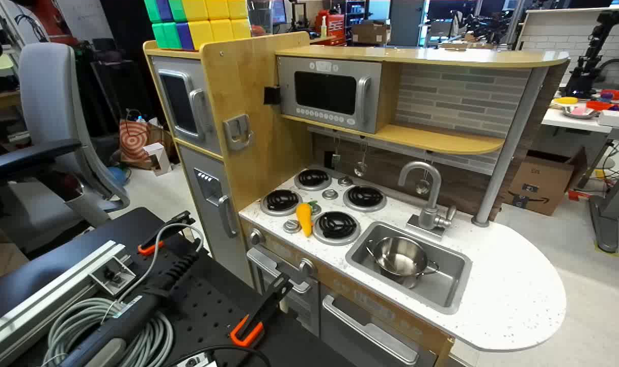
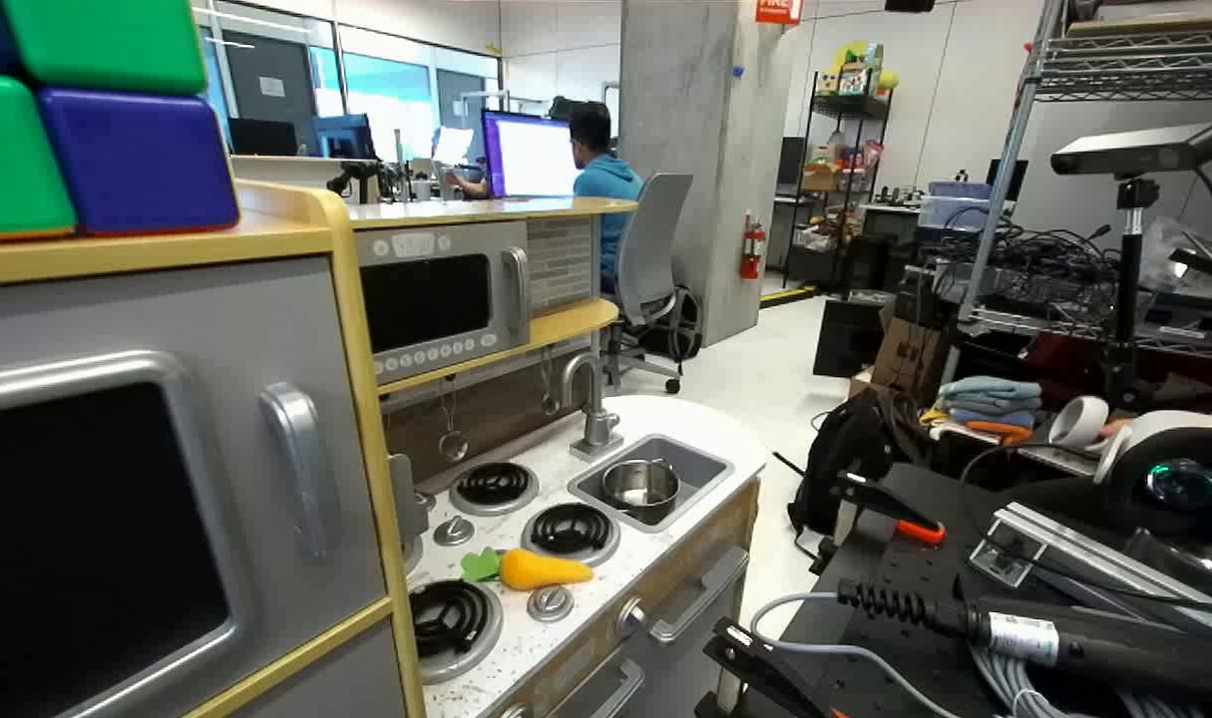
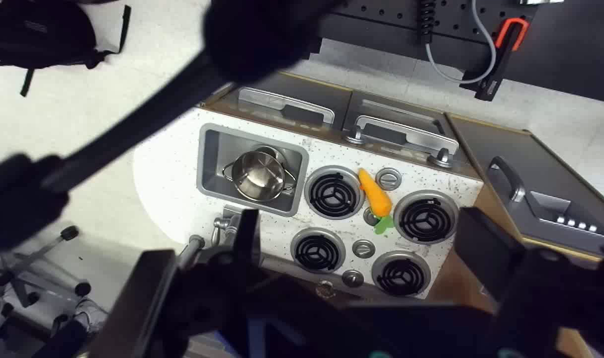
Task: Put the carrot plush in the pot
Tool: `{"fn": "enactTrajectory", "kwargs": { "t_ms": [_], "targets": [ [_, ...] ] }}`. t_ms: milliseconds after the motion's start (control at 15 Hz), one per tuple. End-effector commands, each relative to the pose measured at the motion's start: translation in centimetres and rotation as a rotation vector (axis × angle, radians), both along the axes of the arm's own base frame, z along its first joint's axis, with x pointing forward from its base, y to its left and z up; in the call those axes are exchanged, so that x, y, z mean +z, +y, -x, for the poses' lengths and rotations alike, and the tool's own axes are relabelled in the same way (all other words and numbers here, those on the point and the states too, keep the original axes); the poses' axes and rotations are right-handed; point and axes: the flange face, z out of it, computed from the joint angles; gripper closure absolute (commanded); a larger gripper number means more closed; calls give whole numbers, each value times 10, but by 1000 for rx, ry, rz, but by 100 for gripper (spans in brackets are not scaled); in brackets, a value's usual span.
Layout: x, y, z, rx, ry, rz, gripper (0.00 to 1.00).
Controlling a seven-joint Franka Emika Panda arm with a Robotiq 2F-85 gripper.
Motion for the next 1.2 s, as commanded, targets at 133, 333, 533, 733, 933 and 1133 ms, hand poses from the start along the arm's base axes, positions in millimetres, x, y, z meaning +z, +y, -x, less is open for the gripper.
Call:
{"fn": "enactTrajectory", "kwargs": {
  "t_ms": [133, 333, 533, 733, 933, 1133],
  "targets": [
    [1, 0, 0, 0, 0, 0, 0],
    [1, 0, 0, 0, 0, 0, 0],
    [1, 0, 0, 0, 0, 0, 0],
    [1, 0, 0, 0, 0, 0, 0],
    [-17, -15, 8, 179, 146, 0, 0],
    [-39, -34, 11, 330, 200, -20, 0]
  ]
}}
